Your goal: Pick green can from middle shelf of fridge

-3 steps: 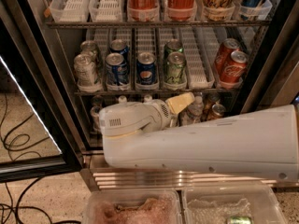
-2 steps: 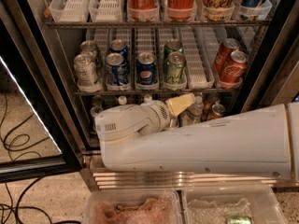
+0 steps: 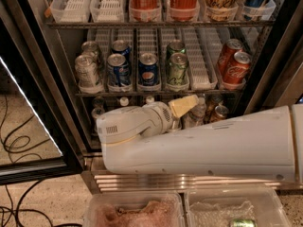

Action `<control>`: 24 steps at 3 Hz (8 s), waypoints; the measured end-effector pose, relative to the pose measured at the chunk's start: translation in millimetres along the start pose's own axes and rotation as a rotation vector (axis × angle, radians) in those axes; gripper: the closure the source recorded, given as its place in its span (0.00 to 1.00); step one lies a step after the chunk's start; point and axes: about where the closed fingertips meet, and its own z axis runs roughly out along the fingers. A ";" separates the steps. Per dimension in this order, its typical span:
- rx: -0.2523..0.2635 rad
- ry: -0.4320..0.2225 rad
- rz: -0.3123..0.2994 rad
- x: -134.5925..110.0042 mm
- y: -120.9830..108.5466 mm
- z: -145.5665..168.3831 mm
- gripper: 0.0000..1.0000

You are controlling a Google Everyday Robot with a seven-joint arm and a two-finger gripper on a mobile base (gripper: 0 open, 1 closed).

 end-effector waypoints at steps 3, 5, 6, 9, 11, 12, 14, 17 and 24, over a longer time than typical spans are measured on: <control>-0.036 -0.003 -0.163 11.5 -15.1 -13.8 0.00; 0.026 -0.045 -0.115 4.0 -18.5 -15.2 0.00; 0.129 -0.201 -0.153 -17.9 -5.6 -34.8 0.00; 0.136 -0.422 -0.267 -49.6 28.0 -61.2 0.00; 0.097 -0.289 -0.110 -75.9 44.2 -40.2 0.00; 0.079 -0.291 -0.148 -76.0 50.1 -38.7 0.00; 0.085 -0.406 -0.285 -64.5 -57.8 -71.4 0.00; 0.062 -0.350 -0.207 -67.0 -61.9 -69.9 0.00; -0.039 -0.103 0.152 -39.8 -127.5 -50.7 0.00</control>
Offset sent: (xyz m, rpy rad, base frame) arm -0.0013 -0.0012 -0.0369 -0.0555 0.2380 0.1236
